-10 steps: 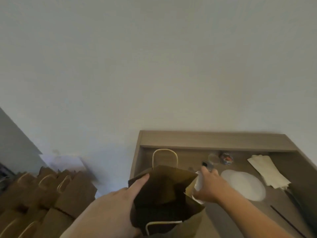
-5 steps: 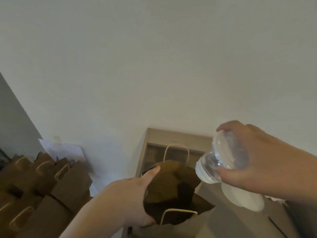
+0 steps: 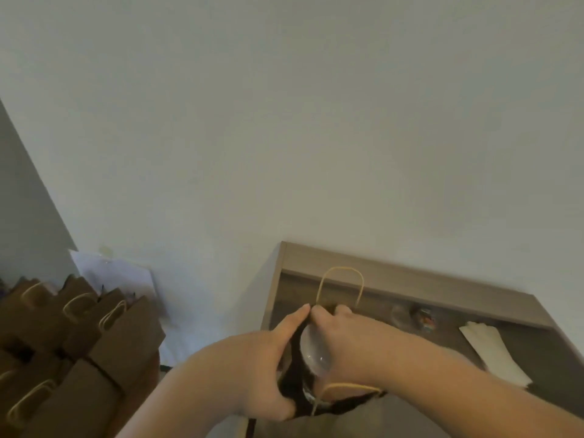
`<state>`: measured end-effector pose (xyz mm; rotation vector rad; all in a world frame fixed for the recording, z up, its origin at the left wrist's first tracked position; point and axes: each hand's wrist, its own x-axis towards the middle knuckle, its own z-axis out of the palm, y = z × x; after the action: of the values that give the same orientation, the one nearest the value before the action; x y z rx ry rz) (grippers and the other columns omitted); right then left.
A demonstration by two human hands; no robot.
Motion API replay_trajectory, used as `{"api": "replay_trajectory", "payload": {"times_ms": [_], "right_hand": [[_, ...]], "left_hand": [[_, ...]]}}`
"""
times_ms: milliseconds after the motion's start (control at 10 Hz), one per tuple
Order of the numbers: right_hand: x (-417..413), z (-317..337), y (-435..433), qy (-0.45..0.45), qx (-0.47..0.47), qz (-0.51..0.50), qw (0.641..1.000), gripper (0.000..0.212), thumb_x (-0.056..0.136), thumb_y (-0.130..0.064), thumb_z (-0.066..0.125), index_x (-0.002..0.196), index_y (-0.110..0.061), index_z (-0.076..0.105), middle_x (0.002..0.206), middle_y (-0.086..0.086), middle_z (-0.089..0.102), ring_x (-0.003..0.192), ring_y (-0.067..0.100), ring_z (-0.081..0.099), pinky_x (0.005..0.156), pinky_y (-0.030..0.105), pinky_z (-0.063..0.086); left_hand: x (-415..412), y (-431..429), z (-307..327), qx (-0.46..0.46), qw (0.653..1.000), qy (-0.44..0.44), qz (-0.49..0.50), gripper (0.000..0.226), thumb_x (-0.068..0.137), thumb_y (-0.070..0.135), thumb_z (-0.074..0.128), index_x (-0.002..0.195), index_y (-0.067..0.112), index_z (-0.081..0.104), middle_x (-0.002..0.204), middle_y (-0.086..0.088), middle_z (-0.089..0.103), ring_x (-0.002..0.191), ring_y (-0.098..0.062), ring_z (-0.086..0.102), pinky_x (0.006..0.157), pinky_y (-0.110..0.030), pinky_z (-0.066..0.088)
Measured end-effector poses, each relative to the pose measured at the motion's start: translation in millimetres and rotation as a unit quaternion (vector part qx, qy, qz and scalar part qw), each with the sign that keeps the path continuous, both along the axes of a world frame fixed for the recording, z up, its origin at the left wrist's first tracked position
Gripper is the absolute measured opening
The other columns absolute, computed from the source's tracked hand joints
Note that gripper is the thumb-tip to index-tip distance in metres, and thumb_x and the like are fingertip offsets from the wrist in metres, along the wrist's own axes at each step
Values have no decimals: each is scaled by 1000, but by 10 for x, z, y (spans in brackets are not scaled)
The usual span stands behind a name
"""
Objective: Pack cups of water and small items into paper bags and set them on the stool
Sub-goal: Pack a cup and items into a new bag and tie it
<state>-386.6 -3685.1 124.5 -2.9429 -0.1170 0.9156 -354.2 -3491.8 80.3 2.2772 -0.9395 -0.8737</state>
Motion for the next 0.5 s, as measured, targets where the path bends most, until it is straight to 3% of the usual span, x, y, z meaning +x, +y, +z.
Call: {"api": "replay_trajectory", "payload": {"times_ms": [100,200,300,400,500], "right_hand": [[37,-227,124,21,-78,33,996,119,78,-66,77,165,-29,5,141,16,46,121,35,57,104,46,53],[109,-504,348,89,-180,149,968,82,98,-58,56,161,-14,28,151,21,40,128,45,50,105,61,48],[93,-567,413,165,-215,205,940,59,106,-45,51,156,-14,41,153,20,39,137,46,45,111,64,43],[-301,-1851,1134,72,-100,236,964,56,106,-44,53,154,-17,44,150,18,45,136,42,48,111,60,44],[-511,-2022,1207,79,-41,305,948,54,103,-45,57,150,-20,49,144,13,53,130,37,54,110,56,47]], "left_hand": [[-53,-57,40,15,1000,-1,-16,128,77,47,77,129,76,-37,112,12,66,102,-10,67,101,-36,54],[-154,-106,121,42,998,-47,-2,122,80,43,70,142,68,-31,96,11,52,88,-14,60,83,-33,51],[-169,-112,123,47,997,-58,-9,119,82,42,68,144,66,-31,105,5,55,92,-17,62,78,-33,49],[-179,-120,109,48,998,-41,-14,115,85,39,66,145,67,-28,101,6,53,93,-17,62,82,-33,50],[-217,-116,83,35,999,-39,-6,111,89,37,65,146,68,-25,92,11,51,89,-11,62,88,-33,52]]}}
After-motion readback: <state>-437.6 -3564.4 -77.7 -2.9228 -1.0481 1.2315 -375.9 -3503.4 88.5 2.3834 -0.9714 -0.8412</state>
